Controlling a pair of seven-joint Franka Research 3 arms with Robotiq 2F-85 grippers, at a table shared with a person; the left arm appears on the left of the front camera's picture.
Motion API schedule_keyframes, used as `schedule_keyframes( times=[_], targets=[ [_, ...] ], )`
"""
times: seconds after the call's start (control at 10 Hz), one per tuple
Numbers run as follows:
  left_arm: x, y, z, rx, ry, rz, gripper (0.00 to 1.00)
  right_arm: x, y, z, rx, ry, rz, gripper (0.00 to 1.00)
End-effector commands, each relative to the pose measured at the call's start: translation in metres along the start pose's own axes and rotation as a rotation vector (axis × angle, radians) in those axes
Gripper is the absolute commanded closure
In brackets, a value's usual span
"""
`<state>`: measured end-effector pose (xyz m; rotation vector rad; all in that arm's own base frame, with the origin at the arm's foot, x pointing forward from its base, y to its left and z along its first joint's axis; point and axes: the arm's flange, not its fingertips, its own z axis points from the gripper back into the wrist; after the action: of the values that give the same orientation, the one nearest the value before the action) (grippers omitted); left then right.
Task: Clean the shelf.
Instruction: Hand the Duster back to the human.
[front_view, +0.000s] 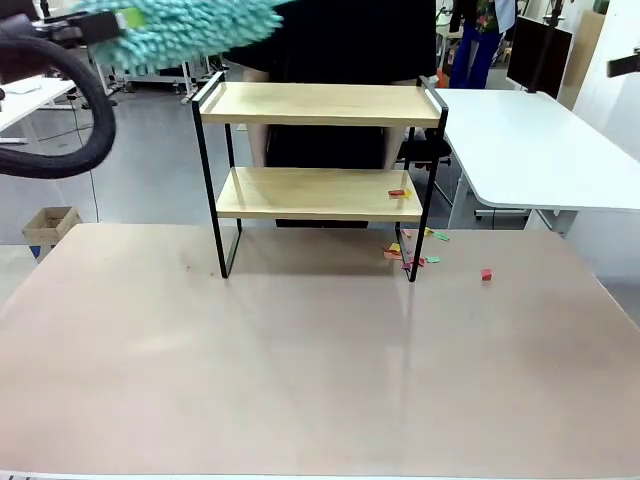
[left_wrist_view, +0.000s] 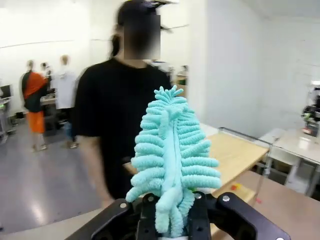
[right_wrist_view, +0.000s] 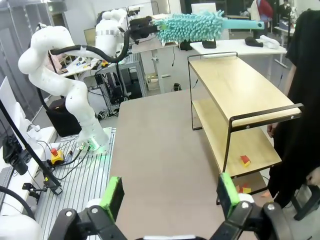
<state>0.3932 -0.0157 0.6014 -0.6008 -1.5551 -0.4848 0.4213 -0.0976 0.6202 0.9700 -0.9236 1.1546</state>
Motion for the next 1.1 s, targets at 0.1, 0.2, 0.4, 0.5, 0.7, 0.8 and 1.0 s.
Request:
schedule_keyframes(
  times=[0.1,0.2,0.4,0.5,0.7,0.8,1.0],
  targets=[
    [-0.006,0.019,0.036,0.218,-0.018,0.036,0.83,-0.001,0.004,0.000,0.003,0.011,0.010,0.00],
    [-0.012,0.025,0.049,0.297,-0.005,0.027,0.83,-0.001,0.004,0.000,0.003,0.011,0.010,0.00],
    [-0.024,0.029,0.069,0.412,0.028,0.010,0.83,-0.001,0.004,0.000,0.003,0.011,0.010,0.00],
    [-0.032,0.025,0.073,0.461,0.056,-0.007,0.83,-0.001,0.004,0.000,0.003,0.011,0.010,0.00],
    [-0.059,0.009,0.076,0.534,0.088,-0.018,0.83,-0.001,0.004,0.000,0.003,0.011,0.010,0.00],
    [-0.071,0.001,0.077,0.546,0.098,-0.019,0.83,-0.001,0.004,0.000,0.003,0.011,0.010,0.00],
    [-0.102,-0.012,0.080,0.581,0.150,-0.012,0.83,-0.001,0.004,0.000,0.003,0.011,0.010,0.00]
  ],
)
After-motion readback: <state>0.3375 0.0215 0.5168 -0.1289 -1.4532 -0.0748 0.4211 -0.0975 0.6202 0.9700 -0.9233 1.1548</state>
